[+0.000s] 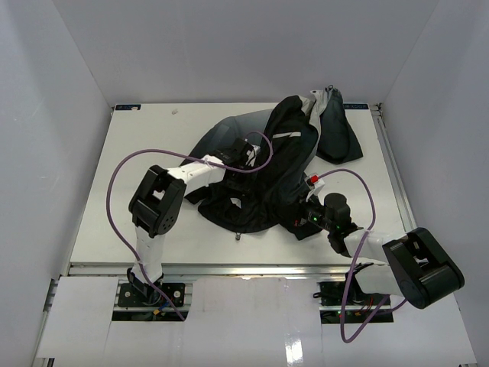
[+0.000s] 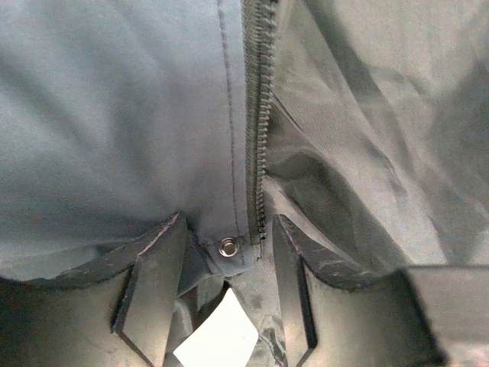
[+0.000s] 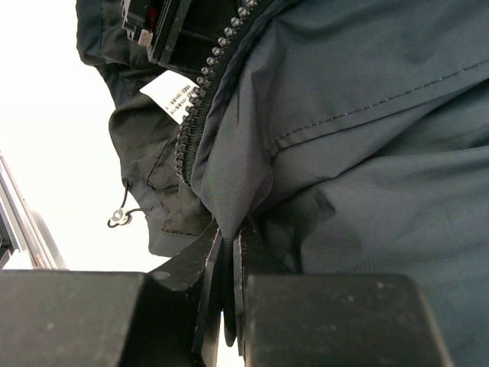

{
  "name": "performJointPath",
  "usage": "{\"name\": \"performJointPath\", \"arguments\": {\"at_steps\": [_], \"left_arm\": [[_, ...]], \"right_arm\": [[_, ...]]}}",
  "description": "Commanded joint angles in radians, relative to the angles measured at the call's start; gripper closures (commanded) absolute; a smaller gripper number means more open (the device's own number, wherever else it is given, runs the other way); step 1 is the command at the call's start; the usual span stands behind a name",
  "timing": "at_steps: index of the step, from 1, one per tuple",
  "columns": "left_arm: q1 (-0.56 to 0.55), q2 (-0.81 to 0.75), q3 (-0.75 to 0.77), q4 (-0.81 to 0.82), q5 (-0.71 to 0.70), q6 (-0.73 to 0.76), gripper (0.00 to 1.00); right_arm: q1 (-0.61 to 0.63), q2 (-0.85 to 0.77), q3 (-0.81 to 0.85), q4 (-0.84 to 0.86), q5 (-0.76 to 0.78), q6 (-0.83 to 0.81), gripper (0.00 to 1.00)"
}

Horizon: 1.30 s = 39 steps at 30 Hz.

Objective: Zip up the jacket

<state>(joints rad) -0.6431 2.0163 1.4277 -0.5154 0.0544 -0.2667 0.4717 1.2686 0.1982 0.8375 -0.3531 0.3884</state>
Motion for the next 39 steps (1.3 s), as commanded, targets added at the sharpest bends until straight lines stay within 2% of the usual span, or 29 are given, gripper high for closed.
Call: {"name": "performJointPath", "arguments": {"at_steps": [1,12,27,39], "left_arm": [[-0.003,-0.023,-0.026,-0.069,-0.018,-0.006,0.38],[-0.016,-0.018,-0.004,-0.144,-0.139,-0.023,0.37],[-0.030,-0.091,0.048,-0.178,-0.196,0.004,0.38],[-0.032,-0.126,0.078,-0.185,-0.183,0.028,0.36]], "right_arm": [[-0.002,-0.017,0.000,0.032,0.005,-0.009,0.92],[-0.004,-0.042,0.009,0.011,0.008,-0.014,0.92],[-0.004,-0.030,0.020,0.005,0.005,-0.016,0.92],[-0.003,-0.011,0.024,0.006,0.002,-0.019,0.92]]}}
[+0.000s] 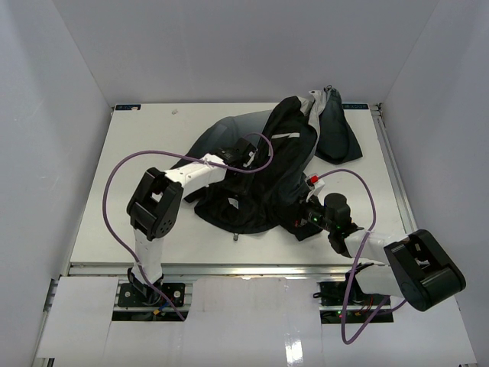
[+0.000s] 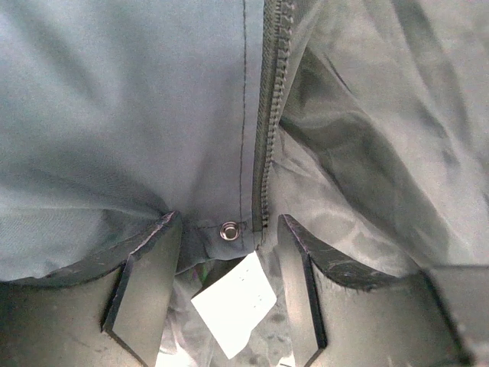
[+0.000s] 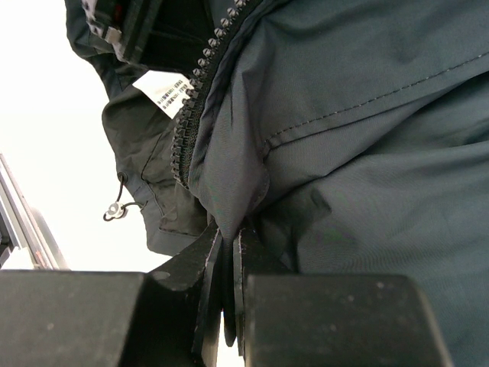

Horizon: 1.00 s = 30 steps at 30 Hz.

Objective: Zip up the jacket

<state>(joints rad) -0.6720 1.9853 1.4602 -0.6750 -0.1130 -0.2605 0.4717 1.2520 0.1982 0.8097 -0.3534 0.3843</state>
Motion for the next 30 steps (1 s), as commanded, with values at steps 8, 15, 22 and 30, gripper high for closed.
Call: {"name": "performJointPath", "arguments": {"at_steps": [8,15,22,30], "left_arm": [[-0.003,-0.100,0.035,-0.035,-0.026,0.032,0.35],[-0.002,-0.010,0.040,-0.037,0.003,0.037,0.34],[-0.003,0.063,0.032,-0.029,0.031,0.019,0.35],[-0.003,0.080,-0.023,-0.020,0.008,-0.022,0.65]], "right_arm": [[-0.004,-0.025,0.020,0.021,0.001,-0.014,0.92],[-0.004,-0.053,0.012,0.006,0.004,-0.017,0.92],[-0.002,-0.038,0.012,0.011,0.007,-0.019,0.92],[-0.004,-0.047,0.007,0.013,0.004,-0.010,0.92]]}}
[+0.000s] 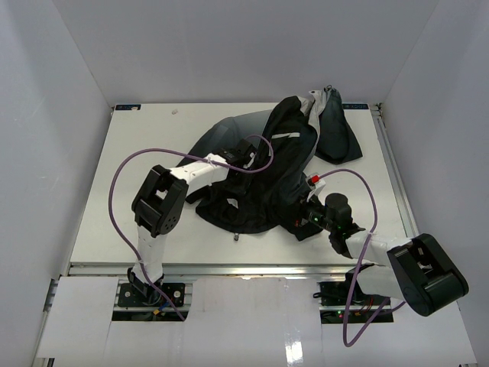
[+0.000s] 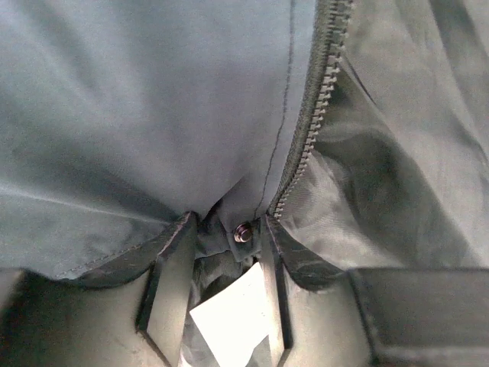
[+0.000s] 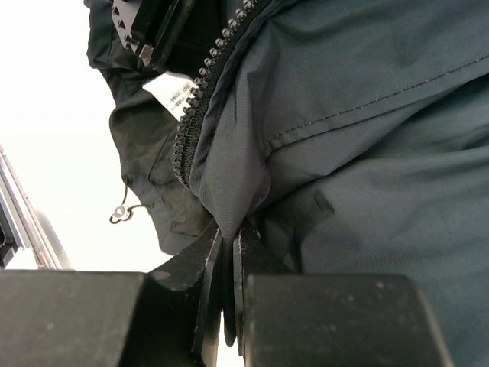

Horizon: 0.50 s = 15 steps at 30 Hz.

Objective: Zip up the jacket

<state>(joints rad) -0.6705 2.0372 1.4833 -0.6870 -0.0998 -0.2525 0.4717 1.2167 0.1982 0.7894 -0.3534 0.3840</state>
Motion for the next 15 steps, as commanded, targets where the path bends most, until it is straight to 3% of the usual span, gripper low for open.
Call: {"name": "performJointPath", "arguments": {"at_steps": [1,2,10,13,15], "left_arm": [[-0.004,0.026,-0.053,-0.003,-0.012,-0.034,0.73],[-0.004,0.023,-0.060,0.002,-0.018,-0.037,0.81],[0.001,-0.058,-0.095,0.077,0.080,-0.033,1.00],[0.006,-0.087,-0.098,0.099,0.129,-0.036,0.97],[0.007,-0.097,-0.096,0.112,0.146,-0.037,0.81]], "right_arm": [[-0.004,-0.013,0.007,0.033,0.004,-0.008,0.92],[-0.004,-0.013,0.008,0.033,0.004,-0.007,0.92],[-0.003,0.000,0.031,0.016,0.000,-0.005,0.92],[-0.001,0.018,0.035,0.013,-0.003,-0.007,0.92],[-0.001,0.026,0.038,0.013,-0.002,-0.007,0.92]]}}
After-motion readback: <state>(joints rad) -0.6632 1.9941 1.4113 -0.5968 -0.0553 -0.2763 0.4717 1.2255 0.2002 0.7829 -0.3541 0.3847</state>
